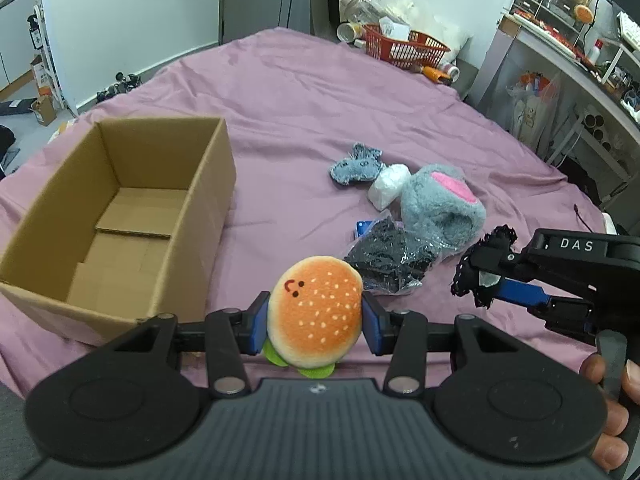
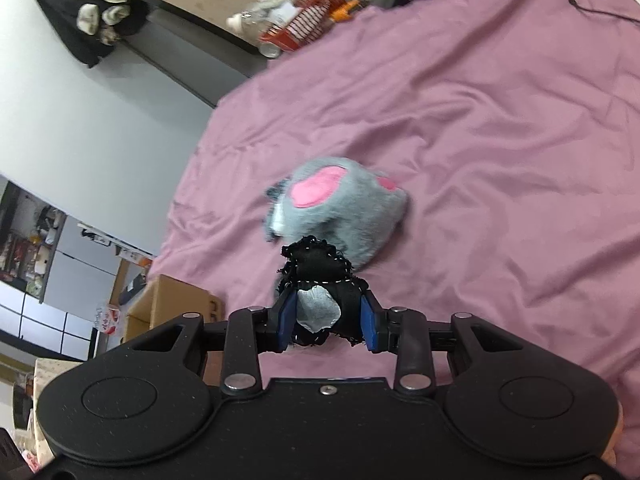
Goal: Organize soft objects
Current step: 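Carry both items over the cardboard box and open both tools to drop them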
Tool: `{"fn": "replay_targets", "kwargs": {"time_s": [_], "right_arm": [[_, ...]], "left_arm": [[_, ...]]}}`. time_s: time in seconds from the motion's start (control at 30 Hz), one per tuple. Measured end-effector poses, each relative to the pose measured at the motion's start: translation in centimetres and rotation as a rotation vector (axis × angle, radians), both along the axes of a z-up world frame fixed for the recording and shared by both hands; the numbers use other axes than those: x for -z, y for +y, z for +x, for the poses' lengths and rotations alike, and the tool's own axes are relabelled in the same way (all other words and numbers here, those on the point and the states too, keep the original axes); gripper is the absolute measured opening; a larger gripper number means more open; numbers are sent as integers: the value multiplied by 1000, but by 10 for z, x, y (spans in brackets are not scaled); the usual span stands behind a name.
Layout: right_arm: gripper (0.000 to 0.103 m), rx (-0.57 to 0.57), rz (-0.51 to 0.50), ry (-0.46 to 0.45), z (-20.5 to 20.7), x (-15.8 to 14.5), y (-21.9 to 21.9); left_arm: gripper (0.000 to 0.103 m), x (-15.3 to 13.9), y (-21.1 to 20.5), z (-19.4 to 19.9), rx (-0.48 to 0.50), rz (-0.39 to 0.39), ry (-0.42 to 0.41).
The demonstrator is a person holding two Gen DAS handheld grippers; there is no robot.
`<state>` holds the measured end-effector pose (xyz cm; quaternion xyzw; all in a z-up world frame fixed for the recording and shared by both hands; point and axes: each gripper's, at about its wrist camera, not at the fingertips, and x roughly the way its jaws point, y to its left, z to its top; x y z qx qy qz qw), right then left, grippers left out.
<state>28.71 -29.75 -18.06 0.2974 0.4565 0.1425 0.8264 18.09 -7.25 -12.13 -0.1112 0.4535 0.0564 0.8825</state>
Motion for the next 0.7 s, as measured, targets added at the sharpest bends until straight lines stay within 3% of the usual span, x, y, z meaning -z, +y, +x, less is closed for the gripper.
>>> {"fn": "replay_targets", "kwargs": {"time_s": [0.47, 0.7], "right_arm": [[33, -127, 33, -118, -11, -26, 44], [33, -165, 40, -135, -14, -31, 68]], "left_arm": [[46, -32, 28, -11, -57, 40, -55], [46, -38, 51, -11, -93, 47, -64]]}}
